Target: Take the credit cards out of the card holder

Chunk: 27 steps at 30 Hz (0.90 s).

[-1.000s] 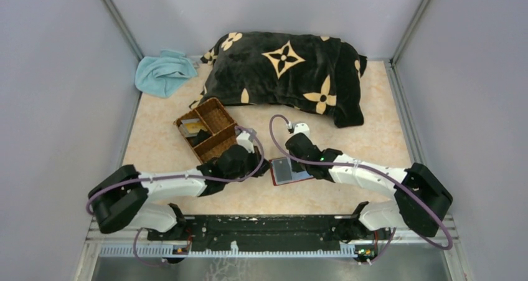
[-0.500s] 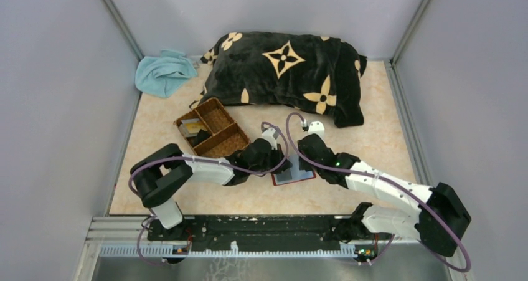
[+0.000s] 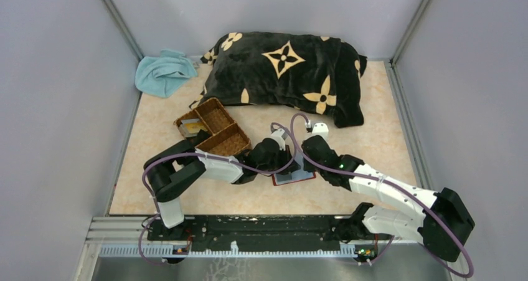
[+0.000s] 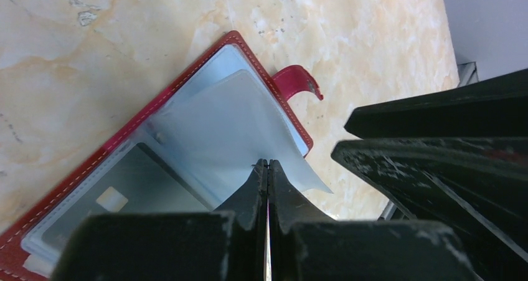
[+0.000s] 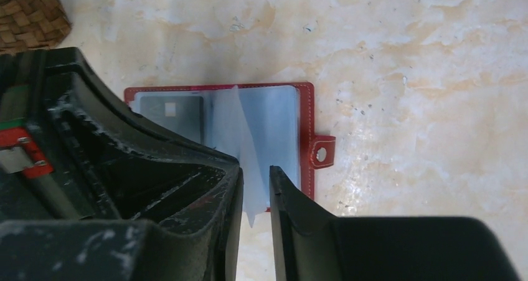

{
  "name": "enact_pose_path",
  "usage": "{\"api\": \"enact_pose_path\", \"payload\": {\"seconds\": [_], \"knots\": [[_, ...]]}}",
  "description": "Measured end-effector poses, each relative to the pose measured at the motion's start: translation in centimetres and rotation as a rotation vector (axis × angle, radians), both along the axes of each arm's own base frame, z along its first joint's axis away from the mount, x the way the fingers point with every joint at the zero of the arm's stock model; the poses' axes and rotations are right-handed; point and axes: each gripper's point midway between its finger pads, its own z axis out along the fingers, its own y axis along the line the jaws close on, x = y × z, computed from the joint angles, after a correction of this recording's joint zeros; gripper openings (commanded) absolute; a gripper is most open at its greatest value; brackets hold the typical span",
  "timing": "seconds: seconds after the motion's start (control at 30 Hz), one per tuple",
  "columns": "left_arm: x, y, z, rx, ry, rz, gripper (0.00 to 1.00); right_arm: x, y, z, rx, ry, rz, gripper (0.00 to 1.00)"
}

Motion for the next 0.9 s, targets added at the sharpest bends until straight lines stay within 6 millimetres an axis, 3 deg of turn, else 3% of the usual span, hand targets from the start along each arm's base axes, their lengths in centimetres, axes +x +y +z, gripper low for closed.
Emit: {"api": "enact_pose_path", "payload": {"seconds": [0.13, 0.3, 0.43, 0.9], "knots": [[-0.1, -0.4, 0.6, -0.027, -0.004, -0.012, 0.0, 0.3, -0.8, -0.8, -0.005, 0.013, -0.039, 0.2], [-0.5, 0.1, 0.7, -0.036, -0.005, -0.013, 0.0, -0.4, -1.9, -4.0, -0.06, 0.077, -0.049, 0.2], [-1.0, 0.9, 0.7, -0.037, 0.002, -0.009, 0.0, -0.8, -1.4, -5.6, -0.069, 0.124, -0.024, 0.2], [-1.3, 2.4, 0.8, -0.038, -0.005, 0.019, 0.0, -1.3, 2.8, -4.8, 0.068, 0.13, 0.102, 0.2]]}}
